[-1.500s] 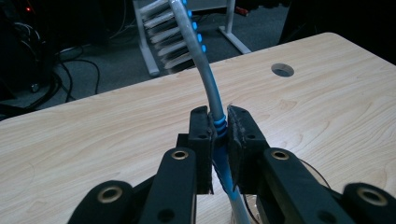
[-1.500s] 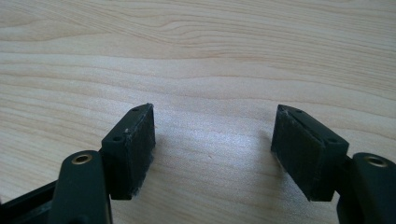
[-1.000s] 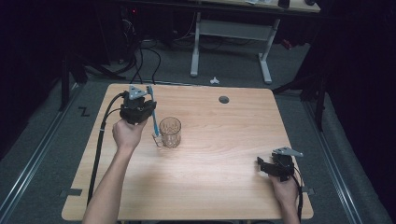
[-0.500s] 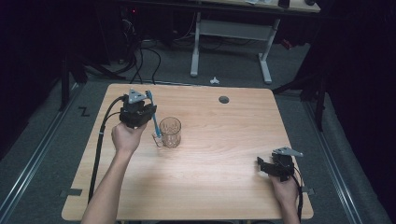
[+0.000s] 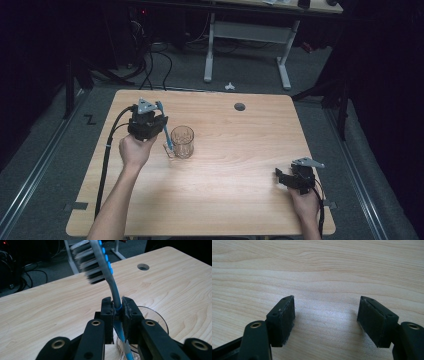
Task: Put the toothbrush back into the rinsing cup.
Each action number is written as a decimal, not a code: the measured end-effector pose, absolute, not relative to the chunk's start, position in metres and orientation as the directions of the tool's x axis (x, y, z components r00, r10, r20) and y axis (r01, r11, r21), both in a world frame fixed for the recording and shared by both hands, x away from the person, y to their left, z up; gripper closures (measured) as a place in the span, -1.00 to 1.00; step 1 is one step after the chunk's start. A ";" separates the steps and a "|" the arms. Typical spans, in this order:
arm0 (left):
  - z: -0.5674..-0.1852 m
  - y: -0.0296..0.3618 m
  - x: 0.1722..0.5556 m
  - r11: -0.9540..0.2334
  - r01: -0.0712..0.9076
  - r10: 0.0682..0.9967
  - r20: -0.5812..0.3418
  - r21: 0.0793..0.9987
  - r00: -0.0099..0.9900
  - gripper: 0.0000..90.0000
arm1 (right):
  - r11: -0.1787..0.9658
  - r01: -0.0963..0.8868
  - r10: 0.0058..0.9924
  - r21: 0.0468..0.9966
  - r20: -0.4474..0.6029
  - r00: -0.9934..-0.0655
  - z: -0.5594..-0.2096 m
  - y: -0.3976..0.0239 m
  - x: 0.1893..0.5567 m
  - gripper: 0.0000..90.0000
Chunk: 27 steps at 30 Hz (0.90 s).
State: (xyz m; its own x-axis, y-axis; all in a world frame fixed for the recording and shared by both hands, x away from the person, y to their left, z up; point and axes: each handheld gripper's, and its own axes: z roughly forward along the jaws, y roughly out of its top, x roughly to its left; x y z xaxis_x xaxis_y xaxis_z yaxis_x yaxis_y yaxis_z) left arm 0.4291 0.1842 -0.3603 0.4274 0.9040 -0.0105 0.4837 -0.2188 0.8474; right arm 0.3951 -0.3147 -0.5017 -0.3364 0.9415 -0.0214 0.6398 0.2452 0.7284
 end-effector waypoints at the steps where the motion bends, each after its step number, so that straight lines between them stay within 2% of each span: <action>1: -0.361 0.184 0.429 -0.221 0.483 0.903 -0.009 0.847 0.429 0.78 | 0.245 0.640 0.941 0.728 -0.022 -0.336 -0.502 -0.315 0.395 -0.32; 27: -0.367 0.181 0.418 -0.259 0.471 0.898 0.031 0.843 0.439 0.78 | 0.245 0.640 0.941 0.728 -0.021 -0.337 -0.502 -0.315 0.395 -0.32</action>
